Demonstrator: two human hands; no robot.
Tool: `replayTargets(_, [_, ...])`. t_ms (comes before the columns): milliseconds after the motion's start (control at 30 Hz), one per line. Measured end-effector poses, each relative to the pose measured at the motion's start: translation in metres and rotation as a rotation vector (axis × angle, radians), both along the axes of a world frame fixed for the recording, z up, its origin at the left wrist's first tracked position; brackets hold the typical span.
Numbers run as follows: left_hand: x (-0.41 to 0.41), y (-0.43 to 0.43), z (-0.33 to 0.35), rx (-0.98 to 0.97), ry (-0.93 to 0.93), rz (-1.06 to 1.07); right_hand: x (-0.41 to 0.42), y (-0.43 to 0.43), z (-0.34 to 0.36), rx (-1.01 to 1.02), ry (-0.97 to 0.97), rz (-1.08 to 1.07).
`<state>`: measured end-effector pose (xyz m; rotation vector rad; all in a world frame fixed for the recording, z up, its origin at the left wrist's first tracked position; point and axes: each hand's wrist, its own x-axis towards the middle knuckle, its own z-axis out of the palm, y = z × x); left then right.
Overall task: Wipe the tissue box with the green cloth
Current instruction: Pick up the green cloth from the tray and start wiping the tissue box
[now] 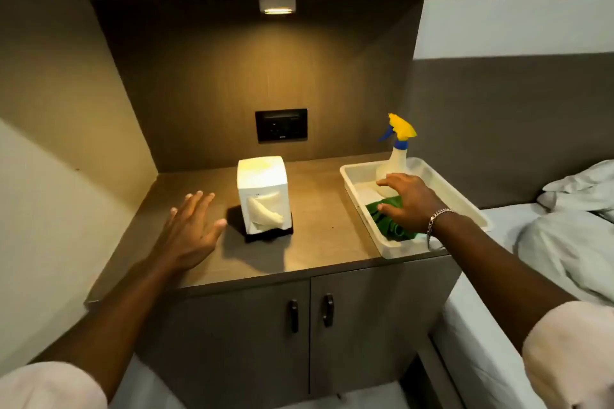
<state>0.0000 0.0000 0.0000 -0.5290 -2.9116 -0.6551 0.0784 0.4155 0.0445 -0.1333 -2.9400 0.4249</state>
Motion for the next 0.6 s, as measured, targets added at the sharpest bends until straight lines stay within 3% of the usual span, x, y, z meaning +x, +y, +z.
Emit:
replayTargets(133, [-0.023,-0.004,-0.044,-0.140,-0.089,0.071,-0.029,0.024,-0.024,0.046,-0.336,-0.015])
replayTargets(267, [-0.032,-0.005,-0.074,-0.292,-0.143,0.166,-0.048,0.042,-0.044,0.006,-0.503,0.030])
replayTargets(433, [-0.035,-0.011,-0.088,-0.380,-0.146,0.181,-0.054,0.047,-0.062,0.155,-0.440,0.066])
replayTargets(600, [-0.037,-0.012,-0.093,-0.394,-0.091,0.168,-0.052,0.045,-0.057,0.175,-0.367,0.079])
